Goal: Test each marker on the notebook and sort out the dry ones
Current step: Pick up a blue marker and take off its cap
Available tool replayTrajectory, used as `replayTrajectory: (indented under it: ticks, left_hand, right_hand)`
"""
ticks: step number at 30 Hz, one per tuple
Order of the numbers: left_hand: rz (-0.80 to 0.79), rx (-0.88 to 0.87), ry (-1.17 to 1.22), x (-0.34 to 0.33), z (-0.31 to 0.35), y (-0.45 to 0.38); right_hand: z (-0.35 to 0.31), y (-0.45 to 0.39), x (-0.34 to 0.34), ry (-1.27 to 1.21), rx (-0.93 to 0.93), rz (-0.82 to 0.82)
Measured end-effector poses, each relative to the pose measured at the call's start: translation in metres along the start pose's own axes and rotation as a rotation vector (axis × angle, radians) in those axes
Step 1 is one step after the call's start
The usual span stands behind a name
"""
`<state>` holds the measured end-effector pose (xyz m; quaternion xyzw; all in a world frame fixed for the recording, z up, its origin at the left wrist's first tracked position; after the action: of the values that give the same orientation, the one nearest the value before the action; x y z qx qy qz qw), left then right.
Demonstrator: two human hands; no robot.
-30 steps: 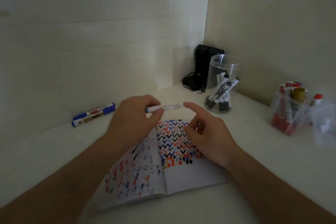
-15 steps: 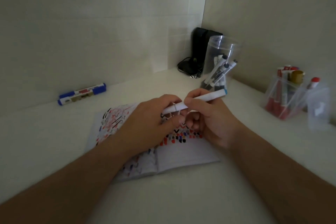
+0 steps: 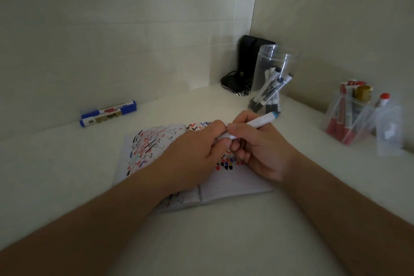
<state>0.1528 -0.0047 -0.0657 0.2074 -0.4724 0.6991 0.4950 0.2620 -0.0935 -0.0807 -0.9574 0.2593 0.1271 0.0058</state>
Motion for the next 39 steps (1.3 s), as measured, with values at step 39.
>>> replayTrajectory:
  ticks: [39]
  left_hand:
    - [-0.361,0.182,-0.226,-0.005,-0.028,0.006]
  right_hand:
    - [-0.012,0.030,0.036,0.678,0.105,0.282]
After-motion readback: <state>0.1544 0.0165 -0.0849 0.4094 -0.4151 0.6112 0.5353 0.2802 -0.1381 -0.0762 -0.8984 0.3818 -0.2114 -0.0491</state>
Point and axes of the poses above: each hand's wrist, its own y-axis away from the middle knuckle, its own x-axis out of the back of the hand, z = x × y, the point moved 6 cm from there along -y, towards the middle knuckle, and after that the axes turned 6 degrees about -x, right-handed, at the moved point
